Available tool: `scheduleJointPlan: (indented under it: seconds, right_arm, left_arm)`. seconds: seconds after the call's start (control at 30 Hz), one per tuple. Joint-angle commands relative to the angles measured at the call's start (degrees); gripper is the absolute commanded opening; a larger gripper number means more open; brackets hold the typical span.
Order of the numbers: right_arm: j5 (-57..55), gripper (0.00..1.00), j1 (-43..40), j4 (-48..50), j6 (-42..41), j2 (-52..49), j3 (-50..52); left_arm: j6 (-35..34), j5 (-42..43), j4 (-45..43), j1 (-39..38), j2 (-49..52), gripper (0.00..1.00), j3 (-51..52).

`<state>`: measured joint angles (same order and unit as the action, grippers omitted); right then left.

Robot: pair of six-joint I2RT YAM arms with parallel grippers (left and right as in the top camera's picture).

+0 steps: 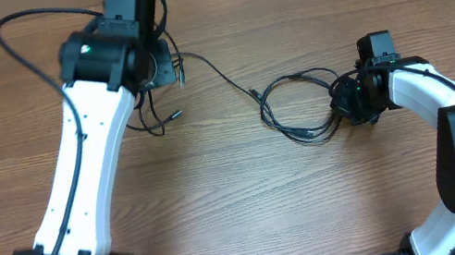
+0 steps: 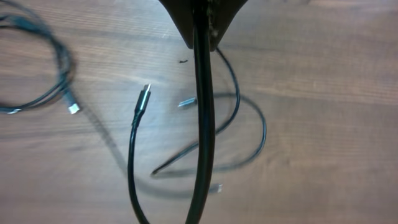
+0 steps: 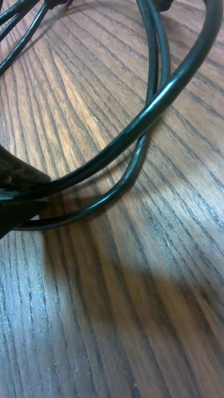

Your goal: Untangle cables

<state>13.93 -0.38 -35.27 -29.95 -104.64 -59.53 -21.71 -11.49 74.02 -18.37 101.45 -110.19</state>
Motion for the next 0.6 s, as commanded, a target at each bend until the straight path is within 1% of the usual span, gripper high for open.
scheduleJointPlan:
  seconds: [0.0, 0.23, 0.27, 0.33, 0.37, 0.43, 0.5, 0.53, 0.57]
  right_arm:
    - [-0.66, 0.06, -0.44, 0.26, 0.24, -0.02, 0.11]
    - [-0.66, 0.06, -0.44, 0.24, 0.26, -0.02, 0.11]
    - [-0.66, 0.06, -0.44, 0.24, 0.26, -0.02, 0.11]
    - [-0.68, 0.06, -0.44, 0.24, 0.26, -0.02, 0.11]
    - [-0.68, 0.06, -0.44, 0.24, 0.26, -0.02, 0.11]
    - [-0.68, 0.06, -0.44, 0.26, 0.26, -0.02, 0.11]
    - [-0.68, 0.06, -0.44, 0.28, 0.26, -0.02, 0.11]
    - [-0.68, 0.06, -0.44, 0.37, 0.26, -0.02, 0.11]
    - [-0.68, 0.06, -0.44, 0.42, 0.26, -0.02, 0.11]
  left_arm:
    - [-1.22, -2.08, 2.1, 0.22, 4.92, 0.04, 1.44]
    - [-0.98, -2.03, 3.87, 0.46, 10.49, 0.04, 2.14]
    - [-0.98, -2.03, 3.63, 0.46, 10.78, 0.05, 2.14]
    - [-0.68, -2.01, 3.41, 0.46, 11.43, 0.1, 2.14]
    - [-0.2, -2.03, 3.41, 0.46, 11.8, 0.17, 2.14]
    - [1.64, -2.03, 3.34, 0.46, 12.59, 0.26, 2.14]
    - [2.84, -2.03, 3.32, 0.46, 13.55, 0.39, 2.14]
    - [3.41, -2.05, 3.28, 0.52, 14.16, 0.47, 2.14]
    - [3.91, -2.05, 3.26, 0.63, 14.49, 0.57, 2.14]
